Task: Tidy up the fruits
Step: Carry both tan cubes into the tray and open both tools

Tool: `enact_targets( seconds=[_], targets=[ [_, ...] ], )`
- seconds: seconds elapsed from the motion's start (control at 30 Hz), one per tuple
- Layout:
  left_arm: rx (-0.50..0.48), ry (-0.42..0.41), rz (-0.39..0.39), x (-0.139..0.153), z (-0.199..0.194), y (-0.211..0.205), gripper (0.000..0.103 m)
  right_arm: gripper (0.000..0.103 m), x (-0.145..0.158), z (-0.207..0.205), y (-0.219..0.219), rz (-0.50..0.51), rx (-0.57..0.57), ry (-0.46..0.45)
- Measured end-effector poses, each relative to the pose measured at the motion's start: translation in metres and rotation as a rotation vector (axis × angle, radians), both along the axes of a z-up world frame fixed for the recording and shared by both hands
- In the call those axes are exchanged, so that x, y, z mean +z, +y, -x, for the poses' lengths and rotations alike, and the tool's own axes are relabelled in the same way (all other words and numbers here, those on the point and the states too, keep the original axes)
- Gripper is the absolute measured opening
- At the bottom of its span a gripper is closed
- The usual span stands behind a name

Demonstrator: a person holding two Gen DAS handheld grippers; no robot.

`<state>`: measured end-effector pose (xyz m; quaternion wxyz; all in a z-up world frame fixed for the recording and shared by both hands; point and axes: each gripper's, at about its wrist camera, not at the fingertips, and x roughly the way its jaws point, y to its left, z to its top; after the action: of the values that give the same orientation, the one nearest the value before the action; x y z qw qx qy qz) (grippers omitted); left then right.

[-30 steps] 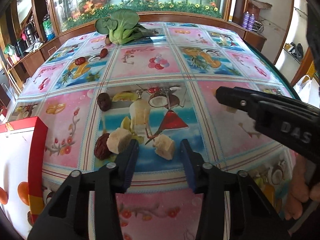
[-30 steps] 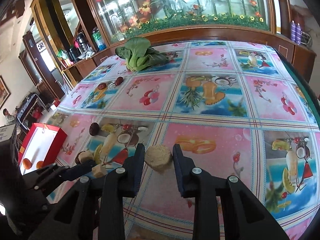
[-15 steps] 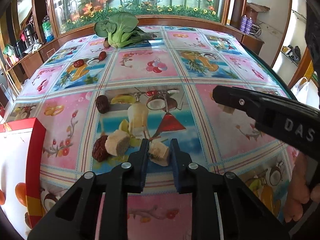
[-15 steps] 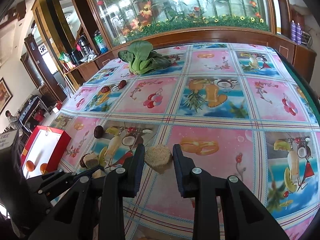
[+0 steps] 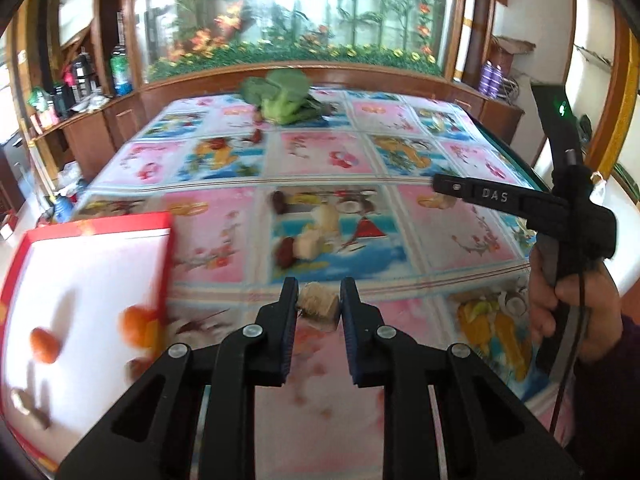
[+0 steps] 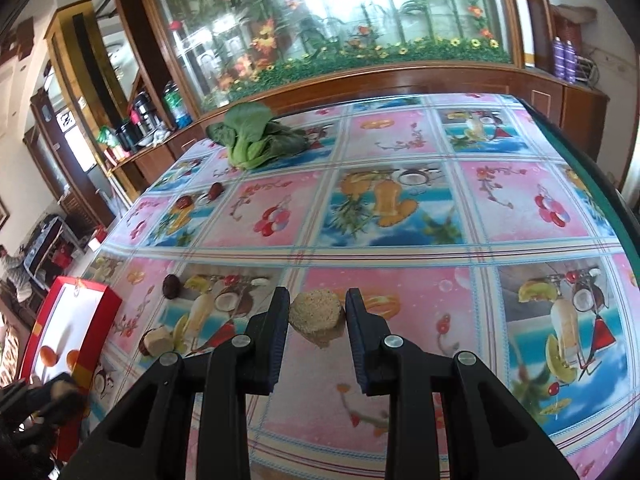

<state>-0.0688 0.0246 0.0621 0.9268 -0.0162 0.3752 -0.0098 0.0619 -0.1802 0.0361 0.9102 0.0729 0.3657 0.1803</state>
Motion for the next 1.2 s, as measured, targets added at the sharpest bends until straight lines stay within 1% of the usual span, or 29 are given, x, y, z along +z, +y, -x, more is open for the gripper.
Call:
enact_targets(
  seconds=[0.1,0.17,0.27,0.33,0.37,0.4,0.47,0.5,0.57,0.73,0.87,0.97,1.1,1.2],
  targets=[
    [0.055,-0.017,-0.008,0.004,0.019,0.022,0.023,0.028,-0.001,-0.001,-0.005,-0.003,-0.045,-0.012],
    [0.090,-0.022,0.002,0.007,0.032,0.039,0.023,0.028,-0.001,-0.002,-0.011,-0.024,-0.084,-0.015],
    [0.136,-0.041,-0.003,0.011,0.050,0.061,0.023,0.028,-0.002,-0.002,-0.017,-0.053,-0.136,-0.015],
    [0.164,-0.052,-0.005,0.013,0.058,0.076,0.023,0.028,-0.003,0.001,-0.018,-0.117,-0.147,0.014],
    [0.178,-0.057,-0.002,0.015,0.062,0.082,0.023,0.028,-0.002,0.005,-0.015,-0.133,-0.145,0.017],
    [0.192,-0.063,0.000,0.016,0.065,0.088,0.023,0.028,0.001,0.012,-0.007,-0.130,-0.133,-0.007],
    [0.207,-0.075,0.000,0.018,0.070,0.099,0.023,0.028,0.006,0.023,0.007,-0.143,-0.096,-0.033],
    [0.217,-0.080,-0.001,0.019,0.073,0.105,0.023,0.027,0.008,0.030,0.017,-0.182,-0.066,-0.029],
    [0.235,-0.086,0.002,0.018,0.076,0.113,0.023,0.027,0.009,0.041,0.038,-0.228,-0.015,-0.018],
    [0.293,-0.090,0.011,0.014,0.085,0.143,0.023,0.027,0.013,0.067,0.103,-0.254,0.157,-0.024],
    [0.354,-0.080,0.006,0.007,0.091,0.168,0.023,0.027,0.013,0.079,0.148,-0.251,0.259,-0.020],
    [0.394,-0.071,-0.008,0.001,0.094,0.184,0.023,0.027,0.010,0.082,0.180,-0.266,0.332,0.017],
    [0.445,-0.063,-0.020,-0.005,0.097,0.203,0.023,0.027,0.007,0.093,0.222,-0.230,0.417,0.031],
    [0.477,-0.065,-0.043,-0.009,0.099,0.212,0.023,0.027,0.006,0.104,0.241,-0.205,0.475,0.029]
  ],
)
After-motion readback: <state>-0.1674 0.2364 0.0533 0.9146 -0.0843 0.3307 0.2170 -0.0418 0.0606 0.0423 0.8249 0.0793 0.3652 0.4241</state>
